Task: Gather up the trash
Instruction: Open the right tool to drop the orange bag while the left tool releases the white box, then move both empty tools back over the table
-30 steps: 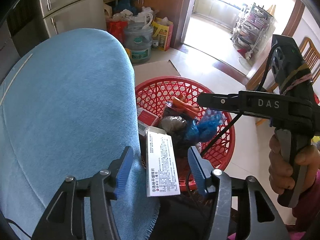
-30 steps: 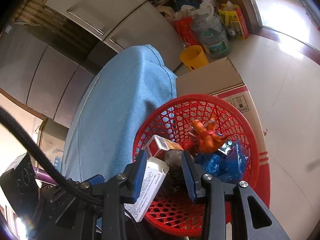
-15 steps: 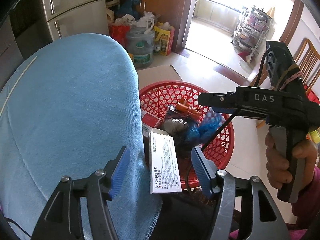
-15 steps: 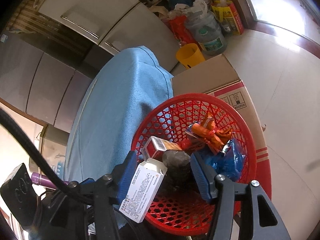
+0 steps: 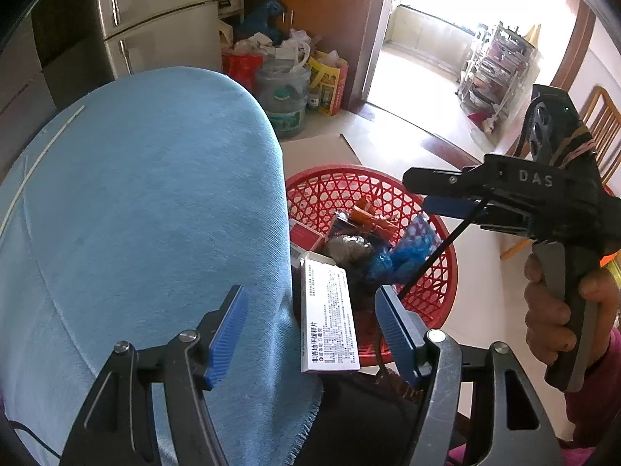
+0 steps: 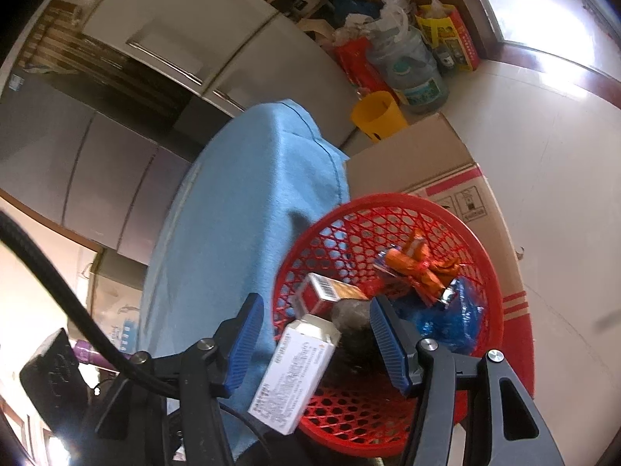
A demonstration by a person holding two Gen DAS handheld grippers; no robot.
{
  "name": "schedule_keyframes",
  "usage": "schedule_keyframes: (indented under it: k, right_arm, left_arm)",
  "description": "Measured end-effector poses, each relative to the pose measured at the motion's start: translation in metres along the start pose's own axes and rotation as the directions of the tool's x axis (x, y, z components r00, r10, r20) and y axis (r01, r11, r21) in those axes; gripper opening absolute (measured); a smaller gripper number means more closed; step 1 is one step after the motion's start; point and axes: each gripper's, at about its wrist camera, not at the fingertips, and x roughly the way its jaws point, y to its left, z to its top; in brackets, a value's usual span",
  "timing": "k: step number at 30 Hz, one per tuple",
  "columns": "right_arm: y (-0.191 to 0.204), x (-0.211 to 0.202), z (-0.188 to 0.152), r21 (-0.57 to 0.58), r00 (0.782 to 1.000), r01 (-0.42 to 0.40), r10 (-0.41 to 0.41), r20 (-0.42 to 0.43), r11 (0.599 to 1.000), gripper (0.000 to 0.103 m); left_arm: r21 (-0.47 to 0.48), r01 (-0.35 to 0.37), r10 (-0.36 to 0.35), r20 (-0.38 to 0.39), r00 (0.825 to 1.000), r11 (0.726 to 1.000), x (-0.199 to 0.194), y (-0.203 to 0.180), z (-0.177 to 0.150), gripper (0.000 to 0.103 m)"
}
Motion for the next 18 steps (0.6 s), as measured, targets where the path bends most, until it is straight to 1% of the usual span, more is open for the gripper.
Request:
schedule_keyframes:
  k: [4,9,12,14,18]
  right_arm:
    - [0.007,-0.005,0.002,-0.018,1.000,-0.005,0.006,0.016,1.000,0.063]
    - [0.019,-0.008,0.005,-0.042,1.000,-0.011,0.012,0.028,0.999,0.063]
    - [0.034,-0.012,0.009,-0.082,0.999,-0.012,0.016,0.045,0.997,0.063]
    - [0.044,-0.015,0.010,-0.110,0.998,-0.009,0.016,0.055,0.994,0.063]
    - [0.066,-0.019,0.010,-0.175,0.997,0.005,0.009,0.077,0.985,0.063]
  left_arm:
    - [-0.002,-0.017,0.017,0.032,0.999,1.000,-0.011,0.003,0.001,0.069]
    - [0.000,-0.077,0.077,0.086,0.993,0.997,-0.028,0.006,0.000,0.069]
    - [-0.010,-0.139,0.139,0.124,0.982,0.990,-0.042,0.011,0.000,0.070]
    - [-0.027,-0.180,0.182,0.153,0.971,0.983,-0.054,0.017,0.000,0.074]
    - [-0.074,-0.232,0.242,0.193,0.951,0.970,-0.076,0.031,-0.002,0.074]
